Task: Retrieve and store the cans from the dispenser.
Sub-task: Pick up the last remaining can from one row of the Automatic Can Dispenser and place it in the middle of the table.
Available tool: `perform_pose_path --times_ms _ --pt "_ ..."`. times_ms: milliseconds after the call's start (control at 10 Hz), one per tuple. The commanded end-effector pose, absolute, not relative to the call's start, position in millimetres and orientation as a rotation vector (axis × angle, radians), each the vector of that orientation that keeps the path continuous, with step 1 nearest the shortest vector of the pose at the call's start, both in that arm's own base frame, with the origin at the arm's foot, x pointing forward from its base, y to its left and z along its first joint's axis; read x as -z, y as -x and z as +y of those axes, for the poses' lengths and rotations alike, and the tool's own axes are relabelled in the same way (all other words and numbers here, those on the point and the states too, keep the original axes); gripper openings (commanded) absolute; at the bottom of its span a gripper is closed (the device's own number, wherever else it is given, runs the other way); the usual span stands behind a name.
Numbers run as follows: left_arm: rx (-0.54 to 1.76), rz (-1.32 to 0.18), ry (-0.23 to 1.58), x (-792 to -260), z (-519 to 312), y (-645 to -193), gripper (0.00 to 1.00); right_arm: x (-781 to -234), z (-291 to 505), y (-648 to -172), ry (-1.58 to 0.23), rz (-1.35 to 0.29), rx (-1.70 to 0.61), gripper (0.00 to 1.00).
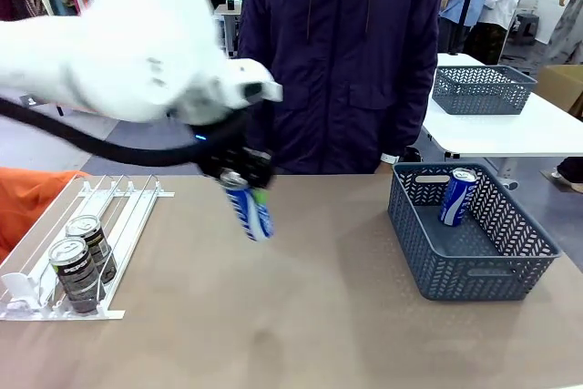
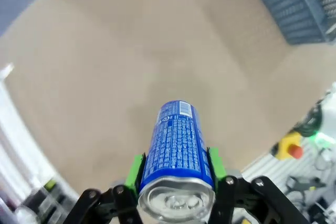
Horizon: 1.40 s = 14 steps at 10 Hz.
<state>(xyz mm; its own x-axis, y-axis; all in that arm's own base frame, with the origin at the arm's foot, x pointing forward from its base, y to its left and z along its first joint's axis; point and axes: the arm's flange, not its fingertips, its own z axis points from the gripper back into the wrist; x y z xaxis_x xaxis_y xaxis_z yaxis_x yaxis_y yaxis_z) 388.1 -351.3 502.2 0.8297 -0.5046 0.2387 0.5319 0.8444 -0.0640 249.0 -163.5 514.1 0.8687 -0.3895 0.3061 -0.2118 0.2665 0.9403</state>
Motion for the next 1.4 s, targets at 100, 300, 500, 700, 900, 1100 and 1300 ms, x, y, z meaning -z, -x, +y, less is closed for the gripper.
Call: perform_pose_path --times_ms 100,300,500,700,900,1100,1300 --pt "0.617 -0.210 -0.054 -467 -424 -415 0.00 -518 -163 -251 -1.338 -0.571 0.120 1.00" --pt "0.643 -0.195 -0.087 -437 -446 -406 0.00 -518 -163 -251 -1.338 -0.571 0.120 1.00" --pt "0.643 -0.166 -0.101 -424 -446 -405 0.00 -518 -163 -251 -1.338 -0.571 0.120 1.00" --pt "0.650 -0.149 -0.093 -418 -445 -405 0.00 -518 -163 -251 -1.338 -0.571 0.120 1.00" --pt "0.658 -0.154 -0.079 -417 -444 -406 0.65 -518 -163 -251 -1.338 -0.571 0.120 1.00" --pt "0.663 -0.153 -0.079 -416 -445 -406 1.00 -518 -163 -251 -1.338 -0.571 0.120 1.00" --pt "0.656 -0.157 -0.074 -418 -443 -406 1.00 -518 -163 -251 -1.338 -0.571 0.120 1.00"
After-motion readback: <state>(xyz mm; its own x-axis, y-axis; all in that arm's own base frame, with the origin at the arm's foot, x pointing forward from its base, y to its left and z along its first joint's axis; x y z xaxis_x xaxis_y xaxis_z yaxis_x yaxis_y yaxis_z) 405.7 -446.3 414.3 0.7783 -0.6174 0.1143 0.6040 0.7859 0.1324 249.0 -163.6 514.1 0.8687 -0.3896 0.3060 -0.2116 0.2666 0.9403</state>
